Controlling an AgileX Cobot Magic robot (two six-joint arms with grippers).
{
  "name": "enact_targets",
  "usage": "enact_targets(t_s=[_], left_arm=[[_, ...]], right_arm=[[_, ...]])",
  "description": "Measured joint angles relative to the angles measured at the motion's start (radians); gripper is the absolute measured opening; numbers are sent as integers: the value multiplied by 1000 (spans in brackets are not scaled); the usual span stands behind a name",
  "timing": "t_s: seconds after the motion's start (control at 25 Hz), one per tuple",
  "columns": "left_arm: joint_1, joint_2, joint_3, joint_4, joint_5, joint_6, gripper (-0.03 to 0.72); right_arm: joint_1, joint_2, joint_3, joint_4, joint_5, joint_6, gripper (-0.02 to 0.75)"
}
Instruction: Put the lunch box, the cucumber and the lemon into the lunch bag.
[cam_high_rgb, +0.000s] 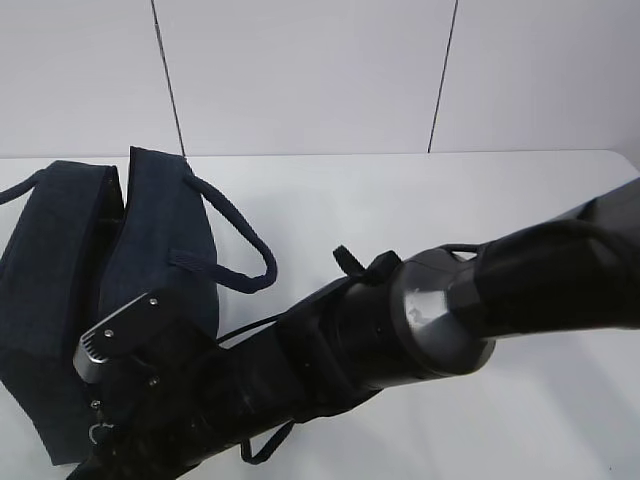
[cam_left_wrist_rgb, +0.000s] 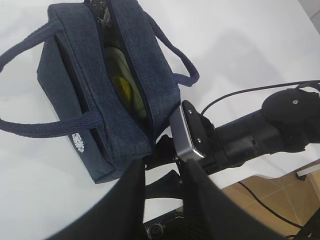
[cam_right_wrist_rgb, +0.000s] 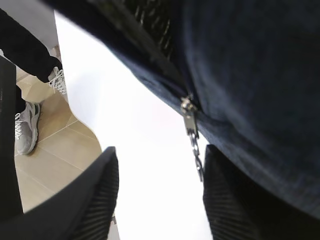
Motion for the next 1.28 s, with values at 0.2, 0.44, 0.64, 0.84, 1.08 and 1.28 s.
enact_targets(t_s=[0.2,0.44,0.64,0.84,1.08,1.28], left_arm=[[0,0,0,4,0,0,187],[0,0,0,4,0,0,187],[0,0,0,4,0,0,186],[0,0,0,4,0,0,186],[0,0,0,4,0,0,186],[0,0,0,4,0,0,186]], right_arm=[[0,2,-27,0,2,-5,390],[0,3,-38,0,2,-5,390],[0,3,-38,0,0,-5,390],[0,3,-38,0,0,-7,389],[0,3,-38,0,0,-7,307],[0,3,-38,0,-4,-7,174]])
